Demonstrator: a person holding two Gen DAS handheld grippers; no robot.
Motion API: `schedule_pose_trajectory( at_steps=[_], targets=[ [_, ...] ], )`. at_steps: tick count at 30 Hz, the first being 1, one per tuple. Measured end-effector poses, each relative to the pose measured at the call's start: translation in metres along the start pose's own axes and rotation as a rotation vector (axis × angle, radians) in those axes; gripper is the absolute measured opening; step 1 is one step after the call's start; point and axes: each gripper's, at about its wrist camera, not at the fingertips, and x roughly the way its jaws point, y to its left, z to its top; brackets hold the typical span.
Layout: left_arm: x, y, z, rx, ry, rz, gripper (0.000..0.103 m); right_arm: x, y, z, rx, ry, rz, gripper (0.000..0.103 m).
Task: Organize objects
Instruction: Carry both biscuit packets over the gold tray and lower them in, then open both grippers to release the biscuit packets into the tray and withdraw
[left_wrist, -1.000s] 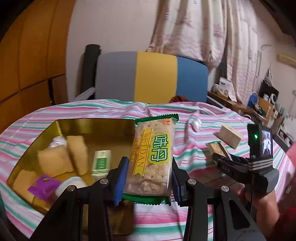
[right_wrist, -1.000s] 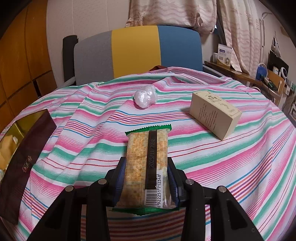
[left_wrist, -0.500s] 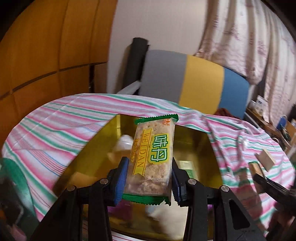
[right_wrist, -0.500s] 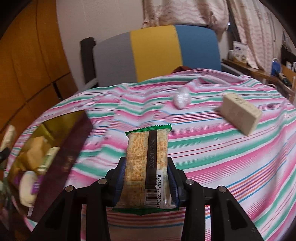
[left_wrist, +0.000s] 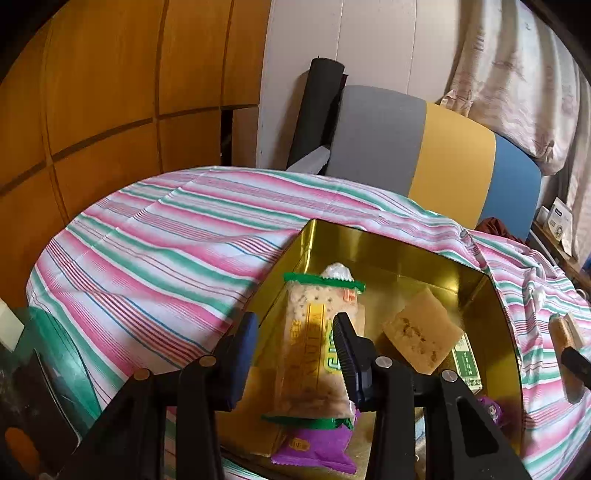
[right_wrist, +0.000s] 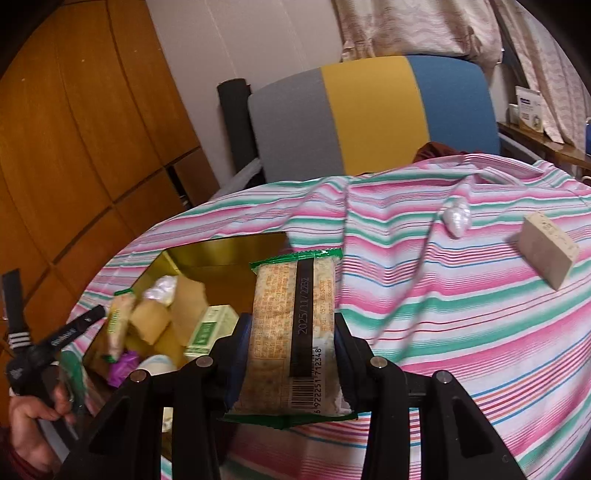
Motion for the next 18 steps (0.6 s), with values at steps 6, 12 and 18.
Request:
schedule_pose_trajectory(
  at_steps=[6,12,18],
  targets=[
    [0.013,-0.003,-0.007,-0.022,0.053,-0.009,0.064,0.005,0.021,0.001,-0.023,0.032,0.044,0.041],
    [0.023,-0.021,-0.009,0.046,0.089,-0.098,0.048,0.009,0.038,-0.002,-0.063,0.04,0.064,0.041],
    [0.013,-0.053,-0.013,0.177,0.062,-0.216,0.048,0.011,0.043,-0.004,-0.068,0.043,0.065,0.041]
  ],
)
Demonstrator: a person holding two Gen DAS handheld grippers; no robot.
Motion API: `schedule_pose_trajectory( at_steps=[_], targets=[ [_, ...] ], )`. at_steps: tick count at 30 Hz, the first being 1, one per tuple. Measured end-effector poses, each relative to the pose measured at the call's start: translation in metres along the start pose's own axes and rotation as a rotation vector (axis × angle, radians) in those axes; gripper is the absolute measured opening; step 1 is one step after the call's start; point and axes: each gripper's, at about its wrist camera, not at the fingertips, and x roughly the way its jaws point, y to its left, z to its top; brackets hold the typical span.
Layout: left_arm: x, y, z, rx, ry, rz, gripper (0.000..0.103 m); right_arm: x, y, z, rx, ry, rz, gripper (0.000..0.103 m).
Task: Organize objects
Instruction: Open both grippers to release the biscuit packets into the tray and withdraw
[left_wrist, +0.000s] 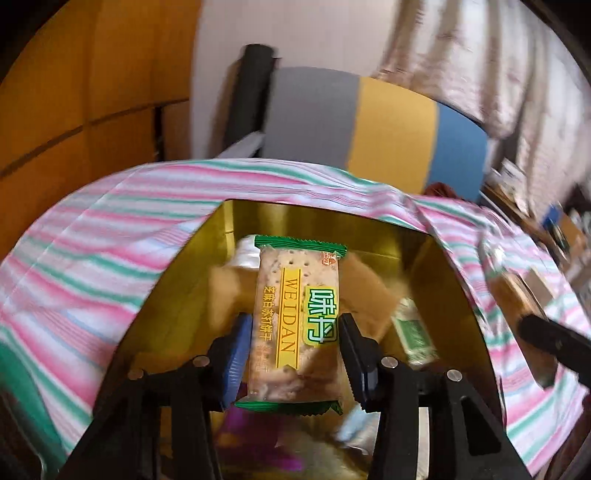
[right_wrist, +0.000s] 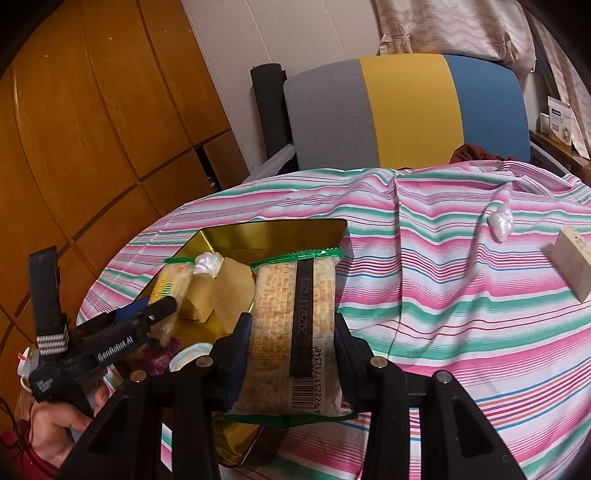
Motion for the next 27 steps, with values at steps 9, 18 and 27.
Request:
schedule_pose_trajectory(
  at_steps=[9,18,27],
  targets=[
    [0.024,0.015,-0.005,-0.069,0.139,0.085,0.064,-0.003,-0.002,0.001,0.015,0.001,0.0,0.041],
    [-0.018,0.03,-0.001,-0.241,0.002,0.09,0.095,0.006,0.001,0.005,0.014,0.02,0.013,0.041],
    [-0.031,0.003,-0.019,-0.161,0.006,0.161,0.103,0.032,0.016,0.014,-0.009,0.081,0.022,0.041]
  ],
)
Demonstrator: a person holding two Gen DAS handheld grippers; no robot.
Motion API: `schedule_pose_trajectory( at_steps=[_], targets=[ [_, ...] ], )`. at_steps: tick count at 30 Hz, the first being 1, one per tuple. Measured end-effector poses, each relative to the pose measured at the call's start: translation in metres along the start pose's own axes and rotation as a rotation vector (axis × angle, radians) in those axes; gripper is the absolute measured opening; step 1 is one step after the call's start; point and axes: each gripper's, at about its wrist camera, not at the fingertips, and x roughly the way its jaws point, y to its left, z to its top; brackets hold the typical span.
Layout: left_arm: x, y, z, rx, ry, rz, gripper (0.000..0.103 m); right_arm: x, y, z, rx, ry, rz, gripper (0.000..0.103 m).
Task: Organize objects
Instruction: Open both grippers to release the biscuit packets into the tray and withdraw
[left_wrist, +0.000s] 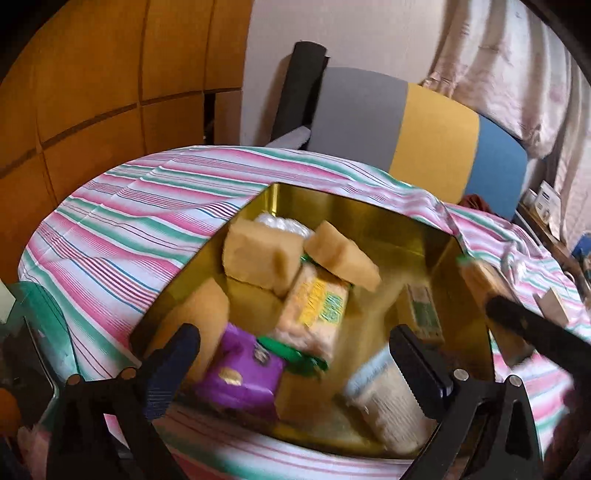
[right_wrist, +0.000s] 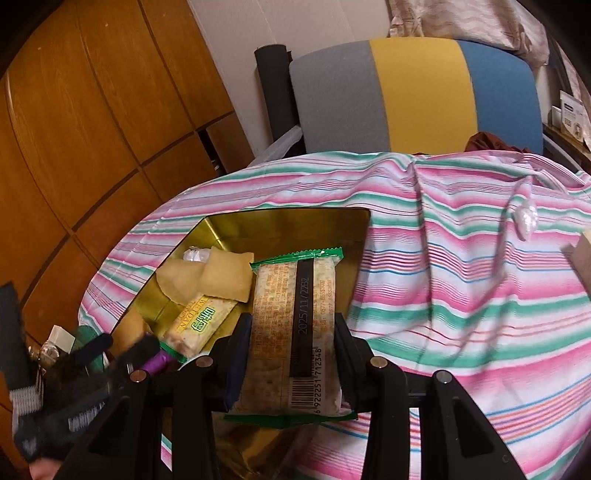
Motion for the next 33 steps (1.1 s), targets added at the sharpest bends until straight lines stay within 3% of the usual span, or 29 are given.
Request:
schedule_pose_trajectory(
  at_steps=[14,33],
  targets=[
    [-0.012,0.007,-0.018,-0.082,0.061,-0.063,0.103,0.057,0.004,0.034,-0.033,0.046,-0.093,0.042],
    [-0.017,-0.008,-0.017,-0.063,0.049,-0.073,0.103,0.033,-0.007,0.023,0.035,0.018,-0.089,0.043]
  ],
)
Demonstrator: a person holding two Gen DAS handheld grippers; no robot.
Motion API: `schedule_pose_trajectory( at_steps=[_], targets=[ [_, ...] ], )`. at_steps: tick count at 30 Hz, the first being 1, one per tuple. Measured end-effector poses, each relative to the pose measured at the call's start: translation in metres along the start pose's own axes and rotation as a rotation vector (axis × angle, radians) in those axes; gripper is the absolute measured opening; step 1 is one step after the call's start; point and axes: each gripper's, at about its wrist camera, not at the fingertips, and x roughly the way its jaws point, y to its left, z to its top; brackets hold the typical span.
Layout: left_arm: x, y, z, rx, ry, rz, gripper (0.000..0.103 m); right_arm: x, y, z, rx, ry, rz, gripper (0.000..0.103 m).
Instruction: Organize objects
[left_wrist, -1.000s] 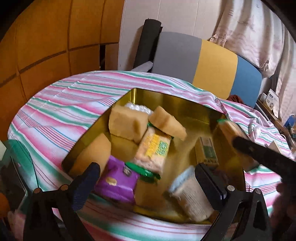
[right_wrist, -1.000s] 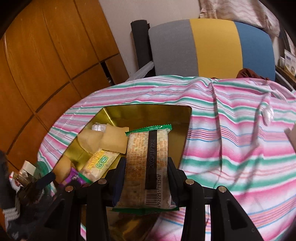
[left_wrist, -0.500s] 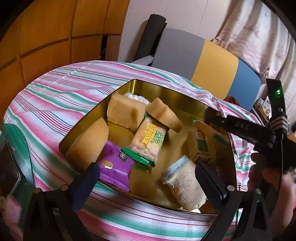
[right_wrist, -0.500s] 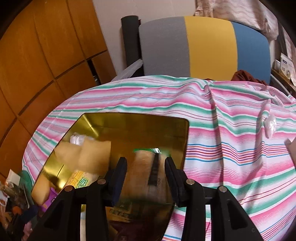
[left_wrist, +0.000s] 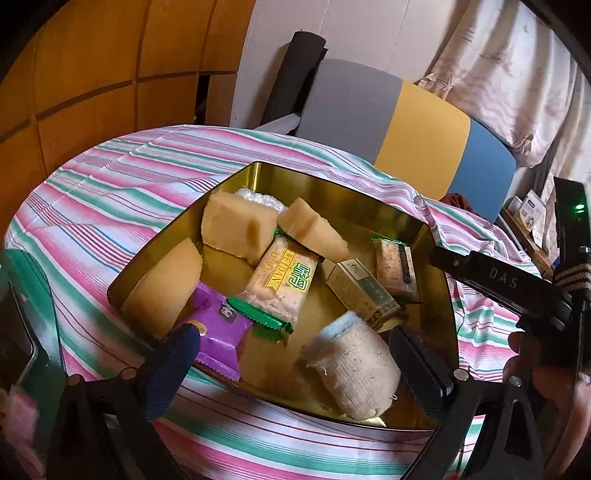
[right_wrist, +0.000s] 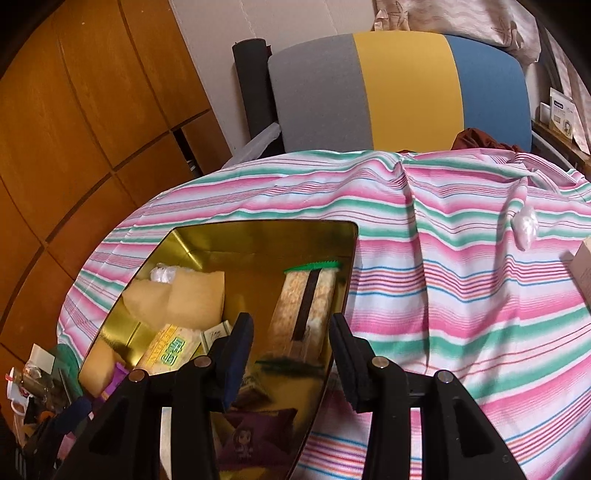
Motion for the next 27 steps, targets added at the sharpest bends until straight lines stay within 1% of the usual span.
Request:
schedule_pose_trajectory(
  at_steps=[7,13,15,18,20,27],
  targets=[
    [0.002,-0.006,-0.002,0.017,0.011,0.003,0.103,-0.012,0.004,-0.003,-0.035,-0.016,-0.025,0.043],
    [0.0,-0.015,-0.003,0.024,0.007,-0.01,0.103,-0.022,-0.004,-0.001,-0.039,-0.034,-0.049,0.043],
    [-0.003,-0.018,-0.003,0.028,-0.002,-0.019,0.103,-0.025,-0.01,-0.001,-0.029,-0.039,-0.061,0.043],
    [-0.01,-0.023,-0.003,0.02,-0.037,-0.06,0.103,-0.031,-0.021,-0.002,-0.007,-0.047,-0.076,0.044],
    [-0.012,-0.028,-0.002,0.023,-0.044,-0.075,0.103,-0.034,-0.03,-0.004,0.008,-0.052,-0.093,0.044],
    [-0.013,-0.056,-0.004,0.081,-0.027,-0.099,0.103,-0.039,-0.076,-0.013,0.093,-0.035,-0.163,0.044]
  ],
)
